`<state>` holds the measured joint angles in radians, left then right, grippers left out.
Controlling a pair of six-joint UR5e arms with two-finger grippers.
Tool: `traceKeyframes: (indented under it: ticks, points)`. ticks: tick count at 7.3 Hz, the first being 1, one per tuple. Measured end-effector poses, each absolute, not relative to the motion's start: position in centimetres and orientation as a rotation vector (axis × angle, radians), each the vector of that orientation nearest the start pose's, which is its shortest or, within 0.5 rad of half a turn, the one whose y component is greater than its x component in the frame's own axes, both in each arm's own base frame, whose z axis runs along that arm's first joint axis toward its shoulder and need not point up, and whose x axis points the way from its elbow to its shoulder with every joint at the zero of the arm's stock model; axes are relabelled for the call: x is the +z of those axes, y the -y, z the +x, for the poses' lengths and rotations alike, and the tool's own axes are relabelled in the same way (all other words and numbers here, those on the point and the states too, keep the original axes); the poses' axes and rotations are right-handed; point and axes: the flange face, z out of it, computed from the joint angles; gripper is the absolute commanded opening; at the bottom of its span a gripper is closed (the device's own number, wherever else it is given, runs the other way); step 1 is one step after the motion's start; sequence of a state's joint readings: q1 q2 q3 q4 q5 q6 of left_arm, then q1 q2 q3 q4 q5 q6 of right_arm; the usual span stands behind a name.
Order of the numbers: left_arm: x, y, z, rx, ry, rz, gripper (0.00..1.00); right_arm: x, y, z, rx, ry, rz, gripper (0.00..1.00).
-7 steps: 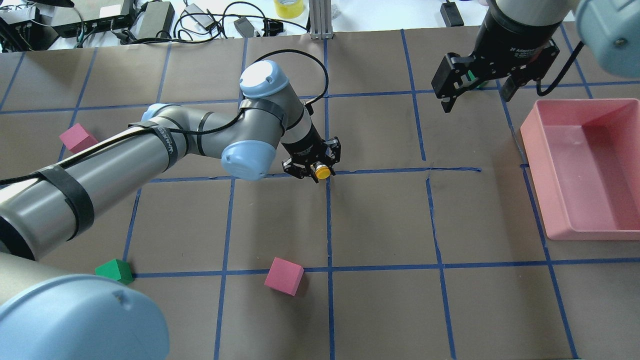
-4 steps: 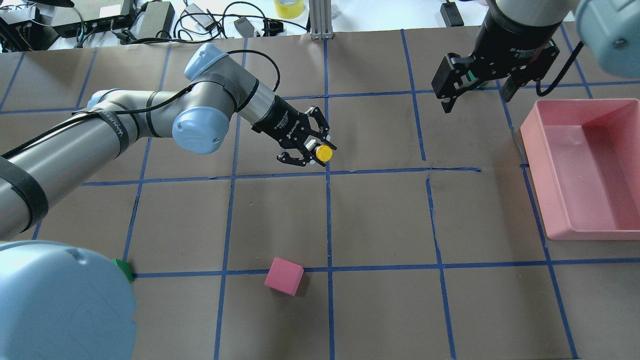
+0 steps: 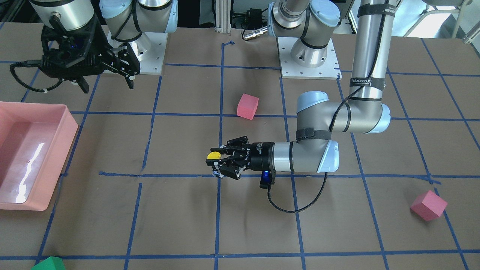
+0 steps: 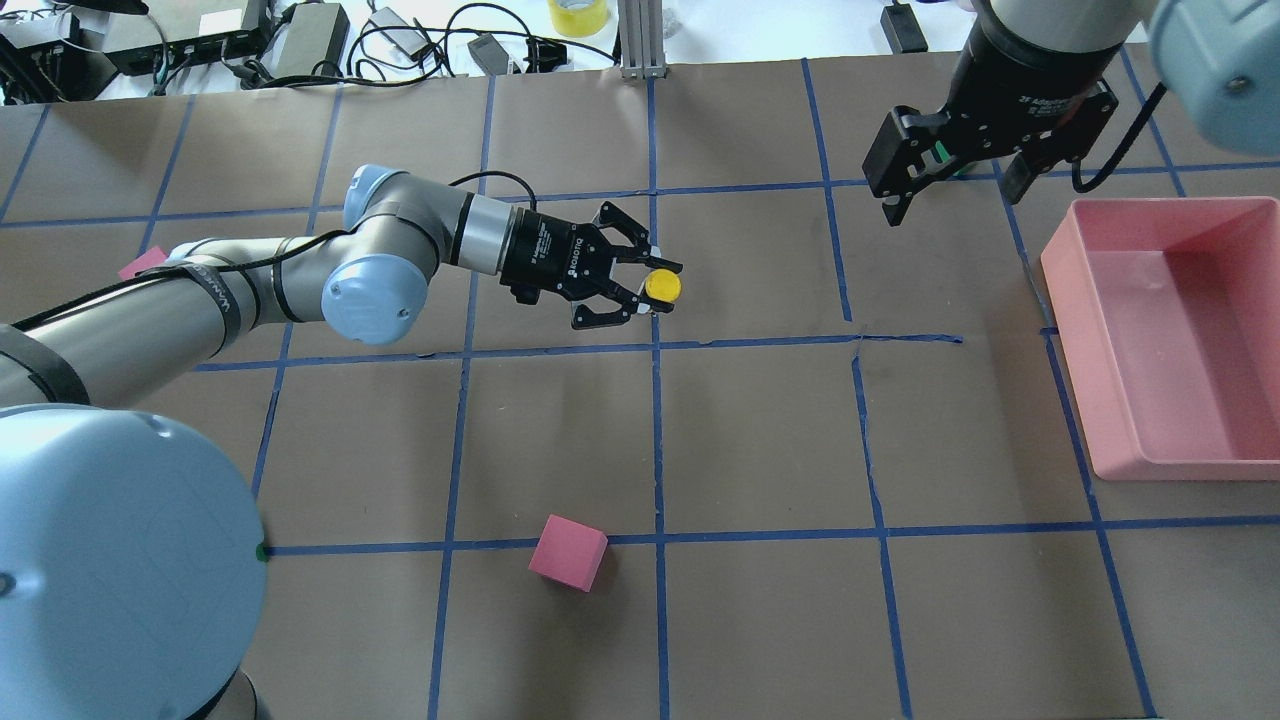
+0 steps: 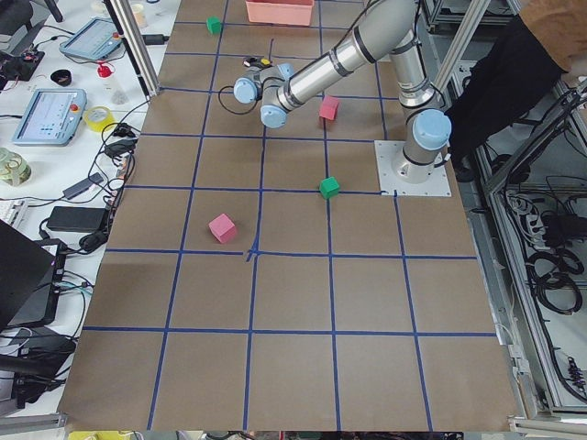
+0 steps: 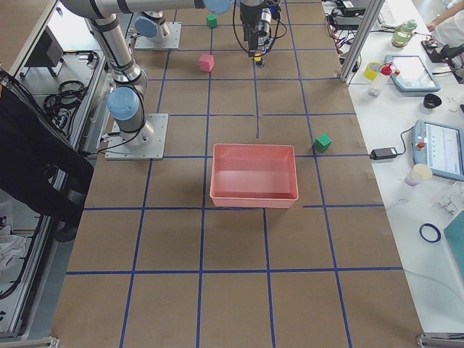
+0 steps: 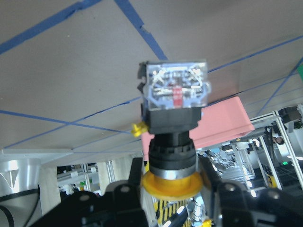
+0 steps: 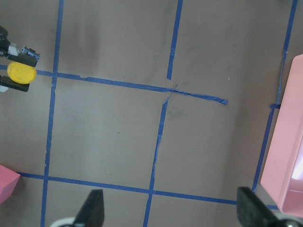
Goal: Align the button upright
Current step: 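Lift and rotate the button with the left gripper, yellow cap upward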
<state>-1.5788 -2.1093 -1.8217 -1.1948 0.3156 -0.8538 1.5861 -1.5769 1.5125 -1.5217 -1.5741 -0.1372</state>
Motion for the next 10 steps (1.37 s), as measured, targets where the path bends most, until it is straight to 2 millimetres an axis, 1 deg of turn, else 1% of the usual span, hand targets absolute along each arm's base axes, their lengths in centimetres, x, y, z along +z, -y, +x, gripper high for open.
traceKeyframes:
  ticks: [2,3,4,7,9,10]
  points:
    - [14.9,55.6,-21.5,-0.993,1.561,1.091,0.0,51.5,48.8,14.0,-0.022,-3.137,-0.24,1.0]
    - [13.8,55.0,-21.2,-1.014,1.546,1.113,0.0,51.5,48.8,14.0,-0.021,-3.137,-0.24,1.0]
    - [13.1,54.5,-21.1,-1.052,1.525,1.152,0.0,51.5,48.8,14.0,-0.021,-3.138,-0.24,1.0]
    - [11.9,53.9,-21.1,-1.192,1.424,1.289,0.0,51.5,48.7,14.0,-0.023,-3.138,-0.241,1.0]
    - [11.2,54.0,-21.2,-1.236,1.339,1.315,0.0,51.5,48.8,14.0,-0.022,-3.138,-0.241,1.0]
    - [10.8,54.1,-21.2,-1.243,1.324,1.318,0.0,51.5,48.8,14.0,-0.022,-3.138,-0.241,1.0]
